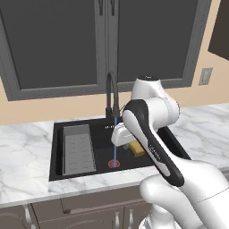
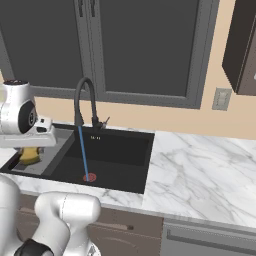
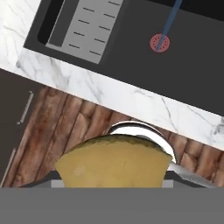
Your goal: Soak the sponge with water for a few seconds and then drop it inside the sink.
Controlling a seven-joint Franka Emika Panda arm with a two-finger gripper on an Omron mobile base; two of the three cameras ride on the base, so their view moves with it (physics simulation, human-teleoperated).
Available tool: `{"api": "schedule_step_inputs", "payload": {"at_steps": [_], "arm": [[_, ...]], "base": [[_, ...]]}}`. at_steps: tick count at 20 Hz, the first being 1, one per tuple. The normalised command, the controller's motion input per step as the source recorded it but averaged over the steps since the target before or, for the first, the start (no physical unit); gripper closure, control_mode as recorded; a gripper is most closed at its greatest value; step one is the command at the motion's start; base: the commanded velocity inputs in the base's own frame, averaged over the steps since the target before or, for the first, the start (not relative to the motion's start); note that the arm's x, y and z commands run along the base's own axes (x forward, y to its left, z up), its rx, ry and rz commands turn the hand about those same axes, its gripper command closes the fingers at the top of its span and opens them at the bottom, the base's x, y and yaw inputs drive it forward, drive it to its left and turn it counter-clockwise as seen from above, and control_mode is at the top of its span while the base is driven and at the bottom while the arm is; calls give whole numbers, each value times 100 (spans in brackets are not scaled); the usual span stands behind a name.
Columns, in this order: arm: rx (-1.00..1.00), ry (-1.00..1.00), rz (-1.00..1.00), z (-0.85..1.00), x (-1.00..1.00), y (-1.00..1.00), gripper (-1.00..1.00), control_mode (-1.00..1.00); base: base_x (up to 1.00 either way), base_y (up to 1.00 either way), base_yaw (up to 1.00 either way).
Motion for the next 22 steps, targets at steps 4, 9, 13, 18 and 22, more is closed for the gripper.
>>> {"api": "schedule_step_inputs", "payload": {"at_steps": [4,9,13,18,22], "arm": [[0,-4,9,0,0,-28,100,-100],[0,-7,14,0,0,-27,100,-100],[0,-15,15,0,0,-20,100,-100],[3,-15,13,0,0,-16,100,-100],[14,-14,9,0,1,-21,100,-100]], "base": [[0,0,0],[0,0,0],[0,0,0],[0,0,0],[0,0,0]]}}
